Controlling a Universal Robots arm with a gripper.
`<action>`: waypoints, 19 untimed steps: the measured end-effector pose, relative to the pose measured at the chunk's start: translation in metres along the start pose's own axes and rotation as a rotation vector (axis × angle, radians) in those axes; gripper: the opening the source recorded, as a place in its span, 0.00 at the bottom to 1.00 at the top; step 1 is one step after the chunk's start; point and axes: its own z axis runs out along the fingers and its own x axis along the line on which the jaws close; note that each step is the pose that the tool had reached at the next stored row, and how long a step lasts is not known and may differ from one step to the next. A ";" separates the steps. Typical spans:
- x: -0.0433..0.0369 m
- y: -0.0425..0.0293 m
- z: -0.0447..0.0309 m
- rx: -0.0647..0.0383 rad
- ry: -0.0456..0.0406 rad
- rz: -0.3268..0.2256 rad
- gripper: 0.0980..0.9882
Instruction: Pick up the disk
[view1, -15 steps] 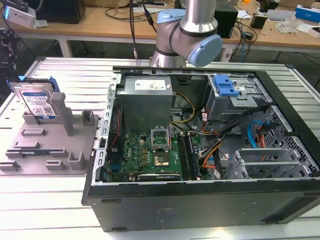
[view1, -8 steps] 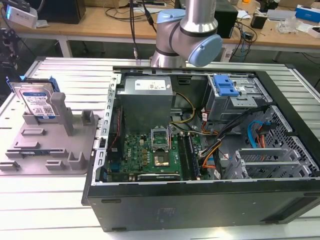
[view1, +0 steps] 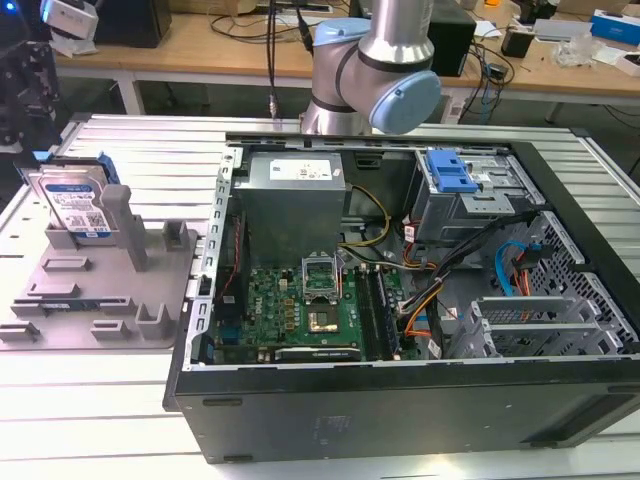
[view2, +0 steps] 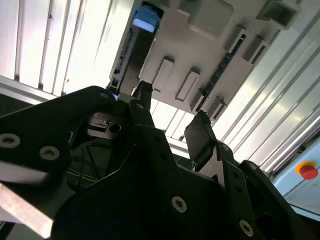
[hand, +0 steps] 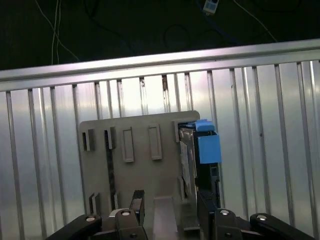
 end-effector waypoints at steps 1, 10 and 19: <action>-0.0040 0.0005 -0.0002 0.000 0.0005 -0.001 0.50; -0.0317 0.0058 0.0012 0.008 0.0352 -0.033 0.50; -0.0309 0.0154 0.0036 0.035 0.0265 -0.058 0.50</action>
